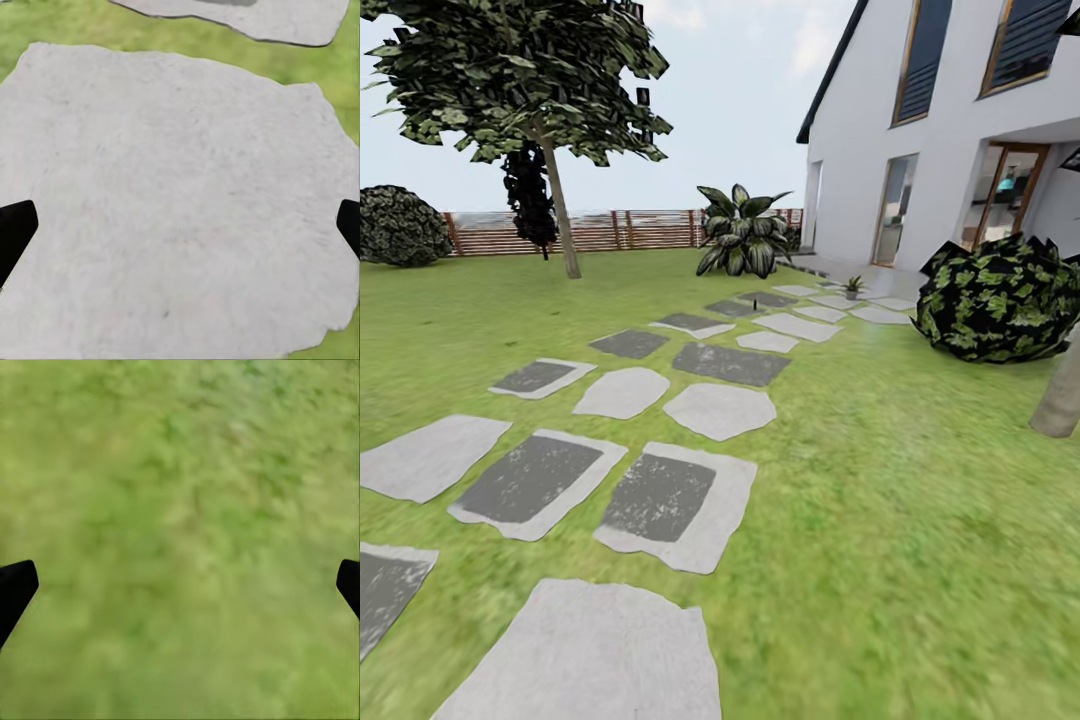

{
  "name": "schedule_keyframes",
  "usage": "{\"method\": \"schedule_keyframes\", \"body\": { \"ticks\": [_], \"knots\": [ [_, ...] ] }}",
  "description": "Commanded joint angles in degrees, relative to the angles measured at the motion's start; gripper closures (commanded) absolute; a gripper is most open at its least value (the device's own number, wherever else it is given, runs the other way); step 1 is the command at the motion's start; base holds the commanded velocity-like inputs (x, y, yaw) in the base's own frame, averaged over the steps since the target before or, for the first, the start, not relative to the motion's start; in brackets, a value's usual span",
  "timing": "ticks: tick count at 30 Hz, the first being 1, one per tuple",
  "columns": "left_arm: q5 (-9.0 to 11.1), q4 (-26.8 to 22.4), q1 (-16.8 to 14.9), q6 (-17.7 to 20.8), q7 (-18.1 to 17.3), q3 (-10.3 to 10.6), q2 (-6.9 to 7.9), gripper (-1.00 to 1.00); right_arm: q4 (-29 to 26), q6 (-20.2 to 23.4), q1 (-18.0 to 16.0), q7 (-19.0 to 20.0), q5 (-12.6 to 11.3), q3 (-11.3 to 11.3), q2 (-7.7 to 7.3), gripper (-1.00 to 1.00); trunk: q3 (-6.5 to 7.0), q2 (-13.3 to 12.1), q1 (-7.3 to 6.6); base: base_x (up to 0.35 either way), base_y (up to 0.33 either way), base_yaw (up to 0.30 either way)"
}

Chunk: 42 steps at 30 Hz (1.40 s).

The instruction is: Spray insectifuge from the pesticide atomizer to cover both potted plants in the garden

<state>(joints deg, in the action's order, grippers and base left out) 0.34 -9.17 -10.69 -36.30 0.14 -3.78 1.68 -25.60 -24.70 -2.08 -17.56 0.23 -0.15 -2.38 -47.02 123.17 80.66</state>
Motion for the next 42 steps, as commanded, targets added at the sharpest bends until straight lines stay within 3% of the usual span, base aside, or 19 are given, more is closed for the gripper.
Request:
{"method": "schedule_keyframes", "body": {
  "ticks": [1, 42],
  "knots": [
    [0.01, 0.05, -0.04, -0.17, -0.05, -0.17, -0.01, -1.0, 0.03, -0.17, -0.03, -0.11, 0.03, -0.01, 0.0, -1.0, -0.06, 0.02, 0.03, 0.339, 0.0, 0.0],
    [-0.08, 0.13, -0.04, -0.09, -0.05, -0.17, -0.01, -1.0, 0.18, -0.17, -0.03, -0.11, 0.19, 0.24, -0.16, -1.0, 0.34, 0.02, 0.03, 0.339, 0.0, 0.0]
  ]
}}
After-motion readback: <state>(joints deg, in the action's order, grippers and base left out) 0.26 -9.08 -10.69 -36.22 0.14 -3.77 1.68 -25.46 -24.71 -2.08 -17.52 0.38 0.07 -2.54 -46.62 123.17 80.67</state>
